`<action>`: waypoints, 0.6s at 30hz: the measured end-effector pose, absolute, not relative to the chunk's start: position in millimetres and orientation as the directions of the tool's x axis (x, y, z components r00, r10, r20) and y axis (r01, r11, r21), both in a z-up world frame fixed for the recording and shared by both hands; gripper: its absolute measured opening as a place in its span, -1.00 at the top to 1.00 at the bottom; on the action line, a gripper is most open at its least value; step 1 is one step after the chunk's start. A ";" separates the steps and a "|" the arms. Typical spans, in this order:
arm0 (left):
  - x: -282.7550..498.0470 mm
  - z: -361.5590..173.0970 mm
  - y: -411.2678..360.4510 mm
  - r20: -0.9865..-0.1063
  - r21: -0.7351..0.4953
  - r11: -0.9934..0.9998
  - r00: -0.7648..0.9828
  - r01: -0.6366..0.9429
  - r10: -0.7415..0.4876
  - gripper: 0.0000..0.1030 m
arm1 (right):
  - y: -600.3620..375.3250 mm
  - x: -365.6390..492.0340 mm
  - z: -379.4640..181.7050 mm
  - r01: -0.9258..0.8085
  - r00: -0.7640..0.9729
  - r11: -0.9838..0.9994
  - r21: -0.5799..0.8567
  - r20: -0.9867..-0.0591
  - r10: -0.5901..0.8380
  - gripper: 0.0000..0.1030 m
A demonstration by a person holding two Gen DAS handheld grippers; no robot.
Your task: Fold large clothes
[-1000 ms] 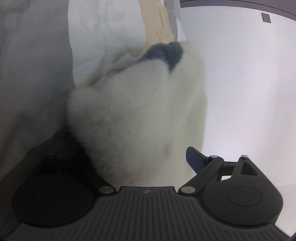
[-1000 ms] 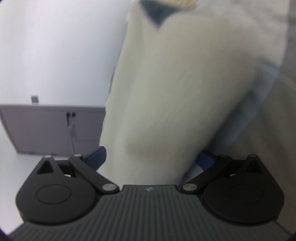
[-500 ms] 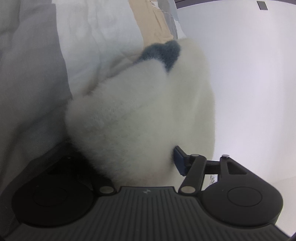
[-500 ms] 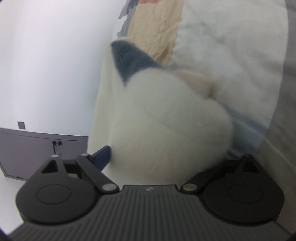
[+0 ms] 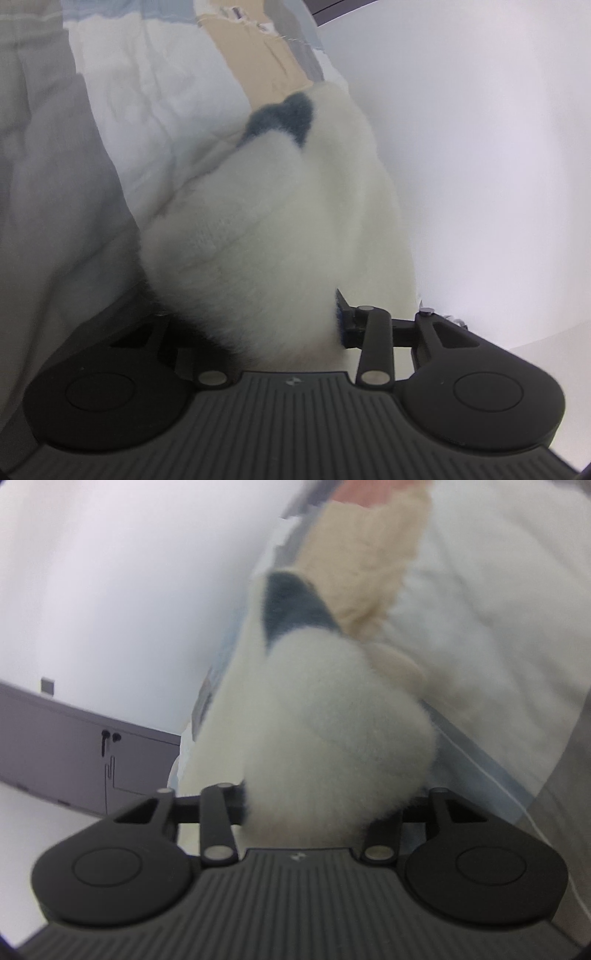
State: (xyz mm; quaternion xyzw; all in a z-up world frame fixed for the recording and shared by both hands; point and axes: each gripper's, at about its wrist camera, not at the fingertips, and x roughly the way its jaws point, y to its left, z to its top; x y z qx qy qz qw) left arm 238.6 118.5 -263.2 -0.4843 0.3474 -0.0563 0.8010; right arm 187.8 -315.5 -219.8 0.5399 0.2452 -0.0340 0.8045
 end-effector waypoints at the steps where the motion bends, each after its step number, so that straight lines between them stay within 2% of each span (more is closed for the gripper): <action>1: 236.5 -260.5 117.5 -0.504 -0.808 0.537 0.754 -0.241 -0.421 0.18 | -313.6 185.7 -215.1 0.308 0.882 0.431 0.848 -0.424 0.205 0.12; 10: 213.0 -229.7 114.9 -0.505 -0.781 0.594 0.756 -0.195 -0.416 0.30 | -304.2 149.4 -168.0 0.213 0.907 0.547 0.810 -0.372 0.197 0.20; 18: 187.9 -189.5 79.2 -0.454 -0.800 0.591 0.750 -0.105 -0.481 0.36 | -339.1 117.6 -136.2 0.189 0.921 0.477 0.858 -0.324 0.217 0.23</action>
